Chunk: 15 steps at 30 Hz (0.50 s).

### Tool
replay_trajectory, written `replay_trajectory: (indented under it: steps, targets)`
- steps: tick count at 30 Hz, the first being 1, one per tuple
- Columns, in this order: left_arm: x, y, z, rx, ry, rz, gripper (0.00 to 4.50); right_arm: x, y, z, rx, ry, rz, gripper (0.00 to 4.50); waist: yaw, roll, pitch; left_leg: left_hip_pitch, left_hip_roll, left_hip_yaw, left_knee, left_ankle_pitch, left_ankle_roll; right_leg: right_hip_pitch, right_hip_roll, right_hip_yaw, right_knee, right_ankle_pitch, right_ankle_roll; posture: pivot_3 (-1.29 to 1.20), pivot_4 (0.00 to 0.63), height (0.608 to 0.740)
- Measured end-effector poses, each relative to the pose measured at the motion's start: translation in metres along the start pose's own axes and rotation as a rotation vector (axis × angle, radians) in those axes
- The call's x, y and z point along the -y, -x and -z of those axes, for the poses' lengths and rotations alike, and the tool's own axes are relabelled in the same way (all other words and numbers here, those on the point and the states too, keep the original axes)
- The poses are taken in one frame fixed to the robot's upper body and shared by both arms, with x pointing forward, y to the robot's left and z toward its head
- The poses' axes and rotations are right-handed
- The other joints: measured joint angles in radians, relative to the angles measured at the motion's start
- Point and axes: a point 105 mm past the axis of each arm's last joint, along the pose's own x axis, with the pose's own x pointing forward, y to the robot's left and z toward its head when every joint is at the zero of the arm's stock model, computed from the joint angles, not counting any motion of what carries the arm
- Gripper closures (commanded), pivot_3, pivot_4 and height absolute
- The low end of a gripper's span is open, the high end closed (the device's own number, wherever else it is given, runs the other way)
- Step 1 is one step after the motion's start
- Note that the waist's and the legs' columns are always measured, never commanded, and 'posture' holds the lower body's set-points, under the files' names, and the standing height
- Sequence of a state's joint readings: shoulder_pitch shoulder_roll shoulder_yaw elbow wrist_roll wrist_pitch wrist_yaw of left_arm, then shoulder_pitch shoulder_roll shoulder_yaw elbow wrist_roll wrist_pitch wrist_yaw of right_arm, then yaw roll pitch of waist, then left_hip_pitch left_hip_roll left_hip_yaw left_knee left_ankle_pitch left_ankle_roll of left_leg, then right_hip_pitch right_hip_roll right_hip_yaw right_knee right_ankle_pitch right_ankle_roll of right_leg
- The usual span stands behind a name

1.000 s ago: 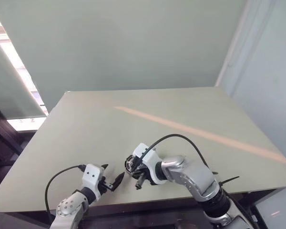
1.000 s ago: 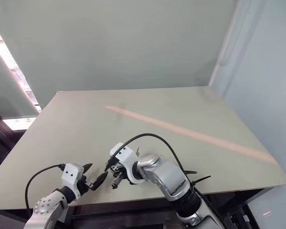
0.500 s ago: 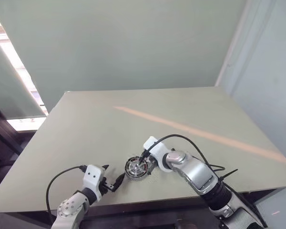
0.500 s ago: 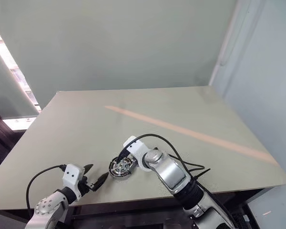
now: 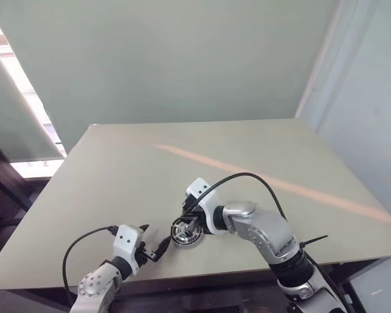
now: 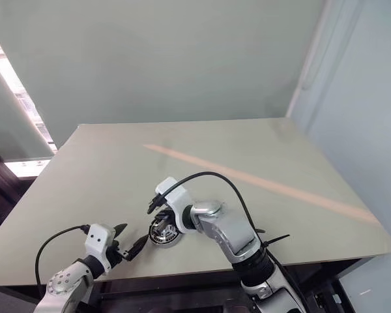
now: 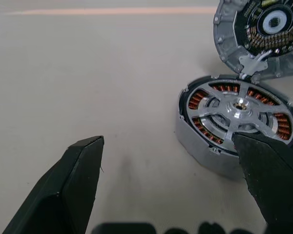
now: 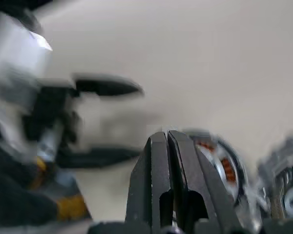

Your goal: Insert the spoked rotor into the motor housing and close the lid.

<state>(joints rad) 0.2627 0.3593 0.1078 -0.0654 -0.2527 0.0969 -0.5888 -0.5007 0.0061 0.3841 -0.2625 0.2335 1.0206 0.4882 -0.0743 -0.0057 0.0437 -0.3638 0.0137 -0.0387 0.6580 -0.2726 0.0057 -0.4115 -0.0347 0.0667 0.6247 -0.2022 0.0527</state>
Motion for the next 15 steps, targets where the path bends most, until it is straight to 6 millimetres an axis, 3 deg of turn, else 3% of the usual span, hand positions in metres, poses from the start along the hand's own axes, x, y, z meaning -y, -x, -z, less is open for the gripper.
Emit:
replay_trajectory:
  steps: [6, 10, 15]
  targets:
    - [-0.004, 0.019, 0.003, 0.036, 0.061, 0.017, 0.00, 0.050, 0.026, -0.024, 0.099, 0.128, 0.231, 4.41, 0.000, 0.000, 0.000, 0.000, -0.001, 0.001, 0.000, 0.000, 0.000, -0.001, -0.001, 0.000, -0.001, 0.000, 0.000, 0.00, 0.000, 0.740]
    - [-0.003, 0.027, 0.008, 0.029, 0.086, 0.028, 0.00, 0.075, 0.037, -0.018, 0.080, 0.183, 0.341, 4.41, -0.001, 0.001, 0.001, 0.000, -0.001, 0.002, -0.002, 0.000, 0.000, -0.002, -0.001, 0.001, -0.001, 0.000, 0.000, 0.00, 0.000, 0.740]
    - [-0.001, 0.032, 0.014, 0.005, 0.081, 0.034, 0.00, 0.092, 0.041, -0.009, 0.051, 0.235, 0.421, 4.41, -0.001, 0.000, 0.000, 0.000, 0.000, 0.002, -0.003, 0.000, 0.000, -0.001, -0.001, 0.001, -0.001, -0.001, -0.001, 0.00, 0.000, 0.740]
